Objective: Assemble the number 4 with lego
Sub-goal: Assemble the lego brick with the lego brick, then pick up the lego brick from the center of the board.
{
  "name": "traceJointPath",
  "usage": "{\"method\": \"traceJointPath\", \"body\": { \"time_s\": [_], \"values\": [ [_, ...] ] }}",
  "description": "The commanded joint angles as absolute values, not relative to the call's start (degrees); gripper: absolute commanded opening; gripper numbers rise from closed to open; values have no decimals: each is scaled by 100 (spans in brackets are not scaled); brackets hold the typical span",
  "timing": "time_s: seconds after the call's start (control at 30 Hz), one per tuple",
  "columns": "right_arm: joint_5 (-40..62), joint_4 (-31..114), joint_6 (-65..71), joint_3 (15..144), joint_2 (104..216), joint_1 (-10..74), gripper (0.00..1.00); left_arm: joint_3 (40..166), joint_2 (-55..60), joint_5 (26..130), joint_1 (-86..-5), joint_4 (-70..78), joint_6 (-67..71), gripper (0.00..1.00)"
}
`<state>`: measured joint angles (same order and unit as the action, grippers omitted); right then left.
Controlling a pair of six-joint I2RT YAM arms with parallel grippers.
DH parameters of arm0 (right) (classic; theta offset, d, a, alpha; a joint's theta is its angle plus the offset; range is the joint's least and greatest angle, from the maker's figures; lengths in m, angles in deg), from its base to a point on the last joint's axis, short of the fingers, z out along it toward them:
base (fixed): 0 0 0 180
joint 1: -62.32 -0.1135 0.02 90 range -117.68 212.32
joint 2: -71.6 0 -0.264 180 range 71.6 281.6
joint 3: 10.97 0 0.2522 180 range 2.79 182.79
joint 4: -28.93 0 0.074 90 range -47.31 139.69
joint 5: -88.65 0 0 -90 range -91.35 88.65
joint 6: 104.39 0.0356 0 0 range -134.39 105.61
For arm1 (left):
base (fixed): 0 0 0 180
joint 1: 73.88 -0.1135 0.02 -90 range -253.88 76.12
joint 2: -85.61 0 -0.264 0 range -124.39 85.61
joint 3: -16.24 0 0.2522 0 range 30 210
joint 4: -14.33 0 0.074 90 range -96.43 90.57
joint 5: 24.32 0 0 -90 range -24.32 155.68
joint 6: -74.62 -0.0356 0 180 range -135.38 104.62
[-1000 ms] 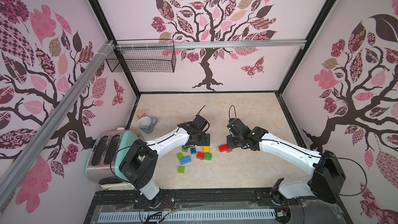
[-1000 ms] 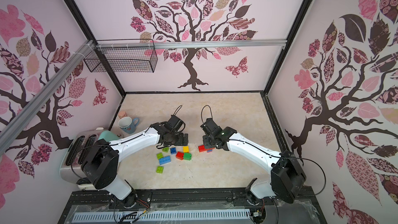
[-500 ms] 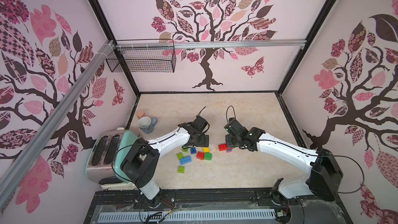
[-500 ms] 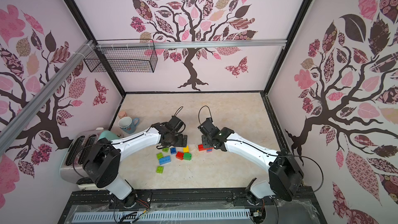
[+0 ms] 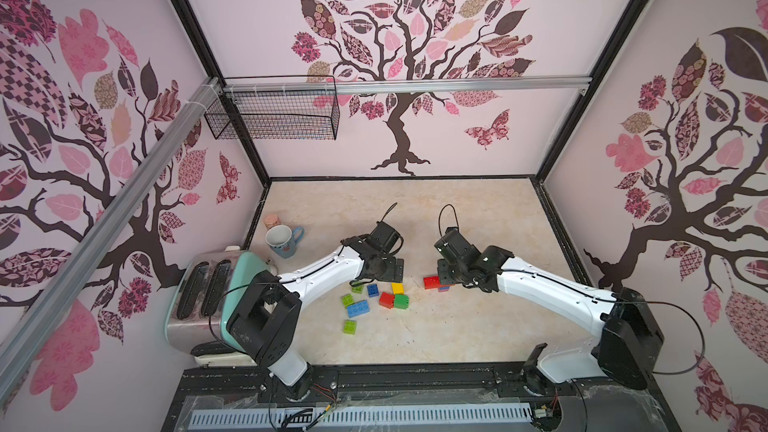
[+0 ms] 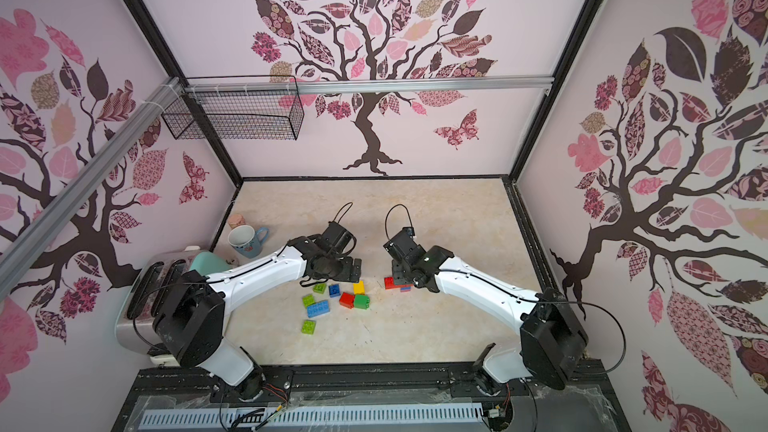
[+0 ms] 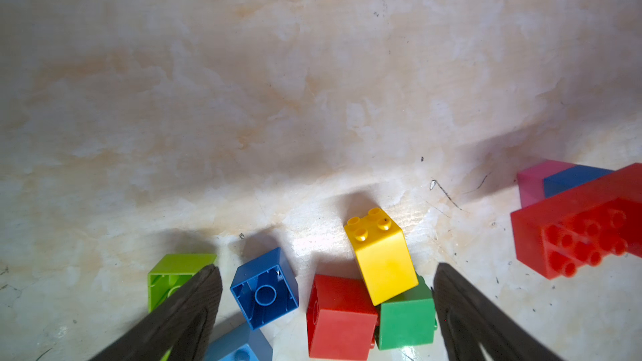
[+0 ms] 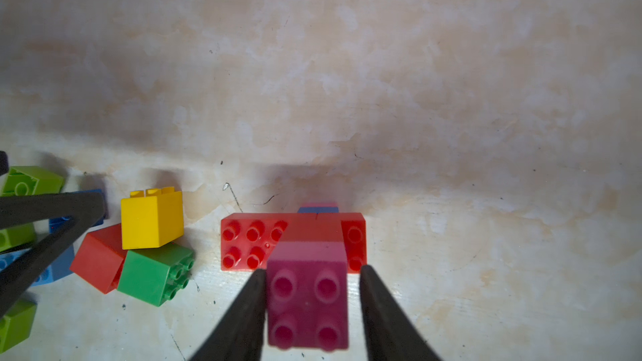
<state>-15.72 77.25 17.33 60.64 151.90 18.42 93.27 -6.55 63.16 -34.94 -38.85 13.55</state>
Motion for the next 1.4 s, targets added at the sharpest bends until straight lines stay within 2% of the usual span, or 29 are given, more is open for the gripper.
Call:
{"method": "traceJointPath", "body": {
  "time_s": [0.0, 0.1, 0.17, 0.23, 0.3, 0.37, 0.43, 0.6, 0.83, 1.07, 1.23, 1.37],
  "values": [
    [-1780, 7750, 1632, 6244, 14995, 1865, 60, 9146, -503, 6234, -3476, -3872, 1247, 98],
    [-1864, 7530, 1431, 6036, 14657, 1871, 75, 9078, -431, 6126, -3476, -3905, 1322, 98],
    [-1883, 7332, 1257, 5892, 14422, 1866, 79, 9075, -390, 6056, -3475, -3935, 1368, 98],
    [-1570, 7059, 918, 5769, 14192, 1860, 79, 9068, -336, 5916, -3476, -3972, 1471, 98],
    [-794, 6530, 314, 5527, 13921, 1772, 78, 9072, -249, 5663, -3471, -4029, 1627, 98],
    [35, 5839, -388, 5091, 13698, 1489, 77, 9084, -126, 5407, -3490, -4138, 1782, 98],
    [292, 5142, -961, 4714, 13629, 1058, 76, 9078, 37, 5211, -3500, -4207, 1886, 98],
    [1077, 4187, -1548, 4320, 14321, 861, 75, 8852, 541, 4810, -3659, -4249, 2154, 98],
    [992, 4440, -2307, 4656, 15533, 835, 73, 8401, 1130, 4899, -4079, -4295, 2285, 98],
    [814, 4168, -2819, 4678, 16166, 823, 72, 8310, 1240, 4902, -4113, -4373, 2351, 98],
    [349, 3715, -2734, 4706, 16581, 825, 71, 8268, 1239, 4960, -4126, -4344, 2356, 98],
    [397, 3368, -2763, 4641, 16815, 827, 71, 8225, 1249, 4960, -4124, -4320, 2342, 98]
  ]
}}
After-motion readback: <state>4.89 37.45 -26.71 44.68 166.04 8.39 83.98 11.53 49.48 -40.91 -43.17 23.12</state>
